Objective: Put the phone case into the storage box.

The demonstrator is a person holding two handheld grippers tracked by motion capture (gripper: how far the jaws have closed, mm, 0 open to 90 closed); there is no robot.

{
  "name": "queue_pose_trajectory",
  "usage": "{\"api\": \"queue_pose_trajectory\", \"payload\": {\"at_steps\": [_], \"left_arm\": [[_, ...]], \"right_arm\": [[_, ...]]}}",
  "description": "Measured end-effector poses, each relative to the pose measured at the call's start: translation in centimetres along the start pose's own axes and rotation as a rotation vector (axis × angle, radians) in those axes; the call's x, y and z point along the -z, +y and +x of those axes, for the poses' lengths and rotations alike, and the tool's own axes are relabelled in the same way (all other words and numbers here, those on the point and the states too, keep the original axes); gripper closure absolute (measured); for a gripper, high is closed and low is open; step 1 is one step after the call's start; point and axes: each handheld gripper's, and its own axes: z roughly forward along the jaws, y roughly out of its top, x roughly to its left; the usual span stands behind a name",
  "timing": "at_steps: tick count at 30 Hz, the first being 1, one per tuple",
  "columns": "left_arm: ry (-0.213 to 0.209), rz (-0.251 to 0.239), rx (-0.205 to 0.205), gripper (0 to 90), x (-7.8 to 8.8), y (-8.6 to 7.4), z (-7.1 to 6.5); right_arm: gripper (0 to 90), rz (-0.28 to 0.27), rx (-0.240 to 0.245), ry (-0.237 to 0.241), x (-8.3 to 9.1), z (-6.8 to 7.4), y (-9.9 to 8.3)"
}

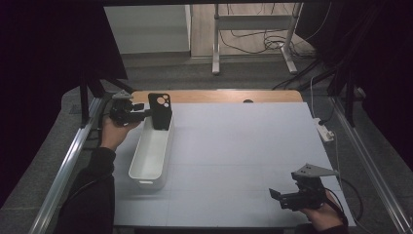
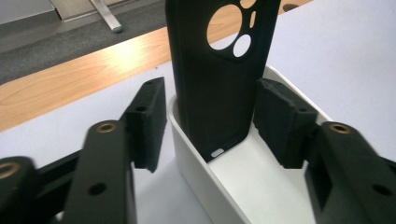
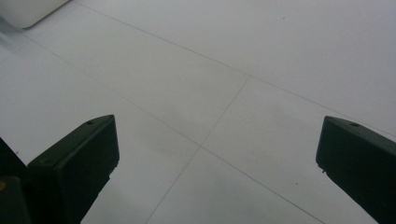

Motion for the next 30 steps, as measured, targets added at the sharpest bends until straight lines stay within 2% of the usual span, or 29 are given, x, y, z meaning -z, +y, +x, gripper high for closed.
{"api": "queue_pose_trajectory", "payload": {"at_steps": [5, 12, 19, 23, 26, 30], "left_arm": [[-0.016, -0.008, 0.021, 34.4, 0.2, -0.3, -0.4], [-0.019, -0.008, 0.013, 24.2, 0.4, -0.7, -0.9], [-0.025, -0.003, 0.022, 13.7, 0.5, -0.9, -1.4], [-0.031, 0.001, 0.029, 10.6, 0.8, -0.9, -1.9], [-0.053, 0.005, 0.051, 7.4, 1.0, -1.0, -2.2], [-0.043, 0.015, 0.050, 5.5, 1.1, -1.1, -2.6]], "right_arm": [[0.0, 0.000, 0.000, 0.001, 0.0, 0.0, 0.0], [0.0, 0.001, 0.000, 0.000, 0.0, 0.0, 0.0], [0.0, -0.001, 0.000, 0.002, 0.0, 0.0, 0.0], [0.0, -0.002, 0.001, 0.003, 0.0, 0.0, 0.0], [0.0, -0.005, 0.003, 0.003, 0.1, 0.0, 0.0], [0.0, -0.005, 0.001, 0.006, 0.0, 0.0, 0.0]]}}
